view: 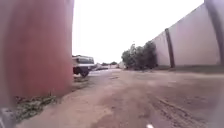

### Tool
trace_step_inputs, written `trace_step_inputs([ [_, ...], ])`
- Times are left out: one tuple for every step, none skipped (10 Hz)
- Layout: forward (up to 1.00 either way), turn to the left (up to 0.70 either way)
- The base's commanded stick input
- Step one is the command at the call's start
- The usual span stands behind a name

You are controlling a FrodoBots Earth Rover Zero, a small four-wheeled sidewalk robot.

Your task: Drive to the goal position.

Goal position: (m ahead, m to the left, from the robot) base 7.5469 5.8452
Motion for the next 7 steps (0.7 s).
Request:
trace_step_inputs([
  [0.30,0.00],
  [0.30,0.00],
  [0.30,0.00],
  [0.30,0.00],
  [0.30,0.00],
  [0.30,0.00],
  [0.30,0.00],
])
